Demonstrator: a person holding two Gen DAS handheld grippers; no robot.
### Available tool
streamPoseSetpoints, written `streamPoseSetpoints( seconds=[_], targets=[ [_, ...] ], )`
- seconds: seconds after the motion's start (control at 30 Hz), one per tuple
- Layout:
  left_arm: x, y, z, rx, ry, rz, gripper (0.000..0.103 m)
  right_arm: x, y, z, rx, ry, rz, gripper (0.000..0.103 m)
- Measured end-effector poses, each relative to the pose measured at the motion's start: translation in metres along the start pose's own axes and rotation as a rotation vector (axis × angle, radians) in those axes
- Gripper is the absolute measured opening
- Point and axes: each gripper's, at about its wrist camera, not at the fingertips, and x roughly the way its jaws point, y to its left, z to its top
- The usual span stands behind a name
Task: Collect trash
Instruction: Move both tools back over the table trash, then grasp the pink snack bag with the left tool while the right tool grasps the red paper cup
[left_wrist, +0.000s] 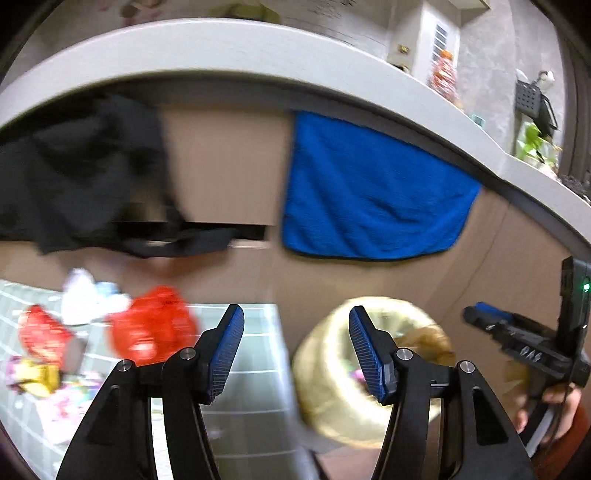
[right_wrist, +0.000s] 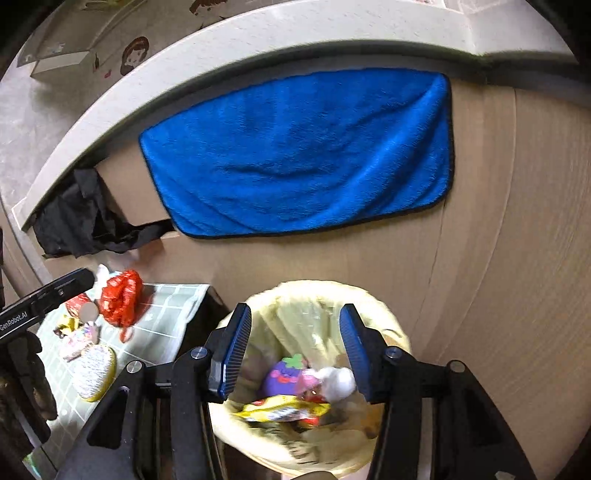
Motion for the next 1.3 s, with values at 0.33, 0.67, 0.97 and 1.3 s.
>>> streamPoseSetpoints(
  seconds=[0.33, 0.67, 0.97, 1.3],
  targets=[
    [-0.102, 0.136, 0.007, -0.097, -0.123, 0.219, 0.059, -0.007, 0.093, 0.013, -0.051, -0.042, 0.13, 0.048],
    [-0.153, 0.249, -0.017, -0.19, -0.099, 0.238, 0.059, 0.025, 0.225, 0.004, -0.175, 0.016, 0.24, 0.048],
    [-0.085, 0.288, -0.063, -0.31, 0.076, 0.172, 0.063, 0.037, 0.27, -0.018, -0.218, 0.053, 0.275, 0.048],
    [-0.024, 0.322, -0.082, -0.373, 0.17, 0.221, 0.068, 0.055, 0.252, -0.039, -0.189, 0.14, 0.274, 0.048]
  ],
)
